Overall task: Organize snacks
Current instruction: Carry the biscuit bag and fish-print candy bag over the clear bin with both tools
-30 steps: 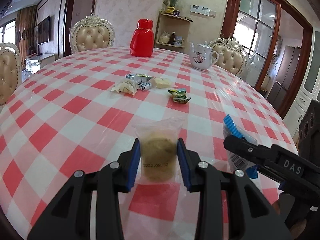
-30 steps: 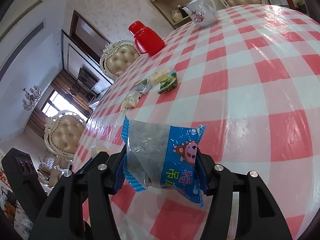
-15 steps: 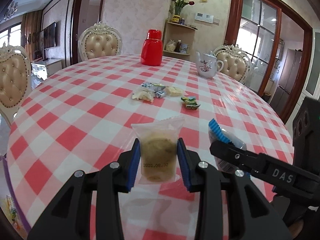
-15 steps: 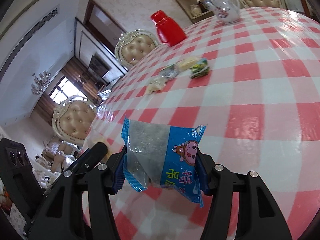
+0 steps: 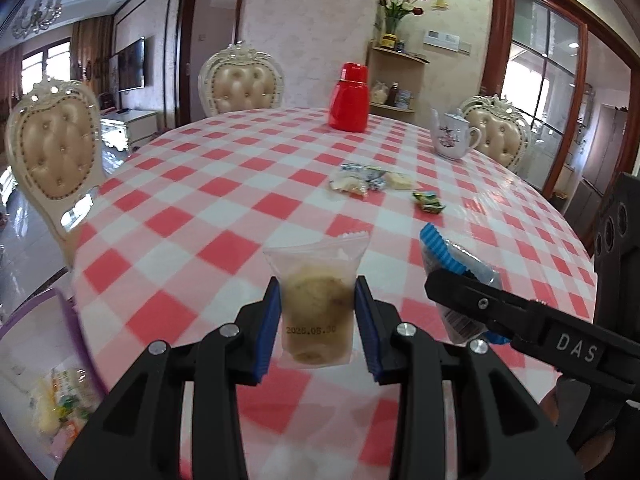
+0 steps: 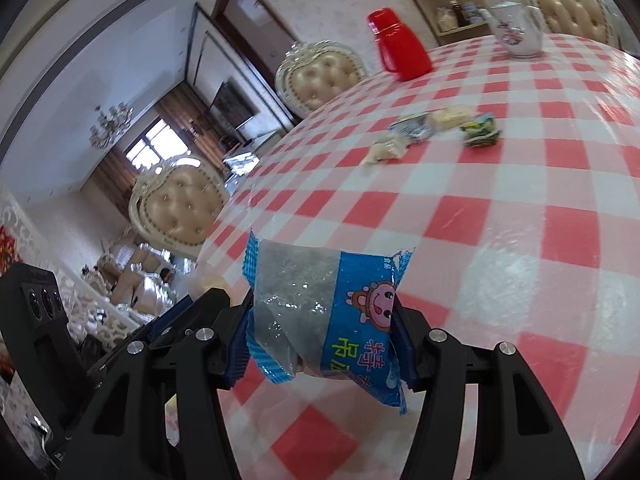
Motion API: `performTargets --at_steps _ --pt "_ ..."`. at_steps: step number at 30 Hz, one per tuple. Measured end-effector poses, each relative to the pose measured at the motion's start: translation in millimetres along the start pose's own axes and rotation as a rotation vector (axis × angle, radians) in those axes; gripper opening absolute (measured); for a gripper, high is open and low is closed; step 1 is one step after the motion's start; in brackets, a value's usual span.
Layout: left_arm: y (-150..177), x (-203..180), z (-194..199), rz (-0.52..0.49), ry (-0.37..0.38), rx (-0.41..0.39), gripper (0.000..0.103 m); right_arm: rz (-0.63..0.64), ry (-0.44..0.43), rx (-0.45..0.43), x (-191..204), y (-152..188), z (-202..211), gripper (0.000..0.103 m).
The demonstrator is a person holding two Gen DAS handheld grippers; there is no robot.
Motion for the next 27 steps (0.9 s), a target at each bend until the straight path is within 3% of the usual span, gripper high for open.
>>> performTargets --at_steps 16,27 --pt "28 113 68 0.131 -0.122 -0.027 0.037 0.267 -0.08 0.161 121 39 -52 0.057" --pt "47 214 112 0.214 -0.345 0.0 0.037 0.482 -0.121 0.268 206 79 -89 0.057"
Point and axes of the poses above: each gripper's, at about its wrist camera, not at the fingertips, and z roughly against the way its jaws point, x to its left, y to its underside, the point moved 4 cm from there along -z, roughly the way its jaws point, and after that the axes turned 12 degrees about x, right-handed, at the moved point
